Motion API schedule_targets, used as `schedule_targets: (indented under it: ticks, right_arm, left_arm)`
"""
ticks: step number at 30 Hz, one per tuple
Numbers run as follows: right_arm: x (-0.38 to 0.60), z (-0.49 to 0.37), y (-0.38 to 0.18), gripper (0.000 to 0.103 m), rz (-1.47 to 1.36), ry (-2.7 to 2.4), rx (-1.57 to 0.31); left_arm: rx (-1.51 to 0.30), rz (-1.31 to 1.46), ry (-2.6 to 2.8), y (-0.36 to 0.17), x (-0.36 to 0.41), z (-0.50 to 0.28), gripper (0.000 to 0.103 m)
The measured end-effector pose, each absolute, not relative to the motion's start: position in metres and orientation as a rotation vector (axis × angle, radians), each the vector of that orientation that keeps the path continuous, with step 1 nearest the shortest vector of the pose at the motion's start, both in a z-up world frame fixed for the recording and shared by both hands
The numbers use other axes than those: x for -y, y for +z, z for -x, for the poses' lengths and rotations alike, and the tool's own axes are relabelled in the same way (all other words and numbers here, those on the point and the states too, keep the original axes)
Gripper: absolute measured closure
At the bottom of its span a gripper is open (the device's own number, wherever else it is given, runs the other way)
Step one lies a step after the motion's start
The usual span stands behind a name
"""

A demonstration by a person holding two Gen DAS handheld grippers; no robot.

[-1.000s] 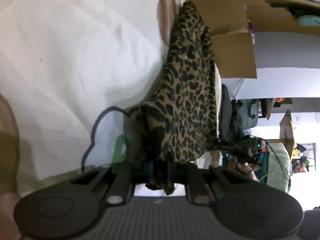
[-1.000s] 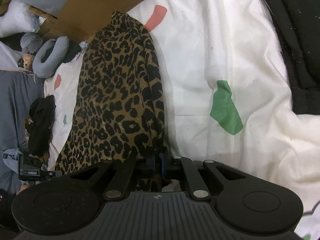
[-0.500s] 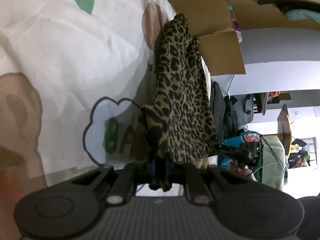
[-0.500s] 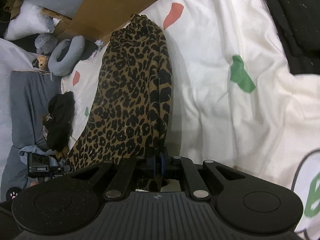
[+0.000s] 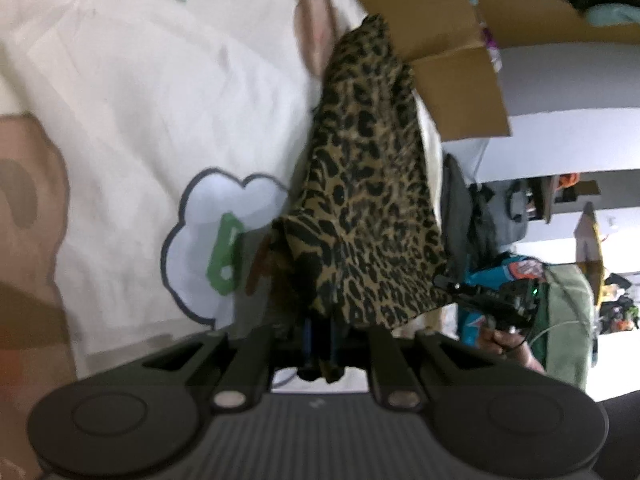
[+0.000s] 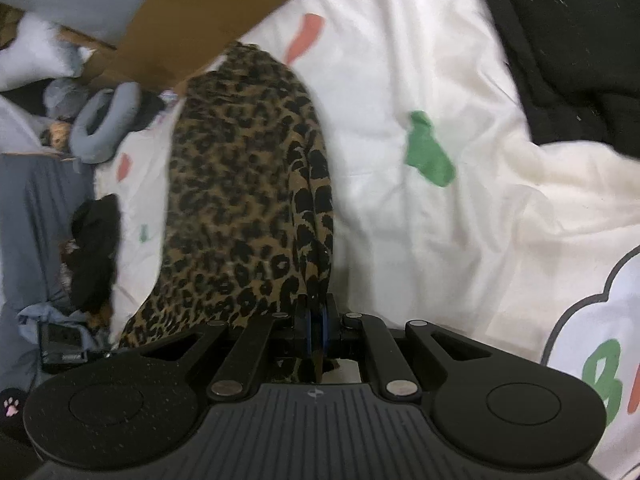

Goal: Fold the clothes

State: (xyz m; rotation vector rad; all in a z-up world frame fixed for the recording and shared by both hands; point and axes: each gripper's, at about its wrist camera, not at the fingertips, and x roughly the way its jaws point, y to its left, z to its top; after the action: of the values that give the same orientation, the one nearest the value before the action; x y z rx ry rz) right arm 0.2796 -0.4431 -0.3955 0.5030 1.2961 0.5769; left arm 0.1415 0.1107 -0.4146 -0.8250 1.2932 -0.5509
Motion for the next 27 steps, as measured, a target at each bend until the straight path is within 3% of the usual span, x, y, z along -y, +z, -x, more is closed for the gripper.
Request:
schedule_targets:
  ticks: [4,8,15,21,22,23,27]
  right_arm:
    - [0.443,-0.285,-0.406,0.100,-0.478,0.541,-1.299]
    - [0.442,-0.288,-0.412,0.100,-0.455,0.534,-1.308]
    - [0.445,-0.293,-0.419,0.100,-0.451,0.529,-1.321]
    - [0.448,-0.294,-0.423,0.100,-0.479,0.524,-1.330]
    - [0.449,-0.294,-0.423,0.100,-0.486,0.524,-1.330]
    - [0.450,-0.293,-0.423,0.100,-0.492,0.525,-1.330]
    - [0.457,-0.291,-0.422,0.101,-0.569,0.528,-1.332]
  left_arm:
    - [-1.315,0.854,-0.551,-0.425,-0.102,-0.147,0.093]
    - [-1.342,0.862,-0.528,-0.438,-0.102,-0.150,0.077]
    - [-1.305,1.010,-0.559,-0.464,-0.112,-0.145,0.070]
    - [-1.293,1.027,-0.598,-0.469,-0.108,-0.141,0.076]
    - [-1.297,1.014,-0.607,-0.468,-0.106,-0.140,0.080]
    - [-1.305,0.986,-0.609,-0.468,-0.103,-0.140,0.092]
    - [-1.316,1.004,-0.587,-0.467,-0.104,-0.139,0.096]
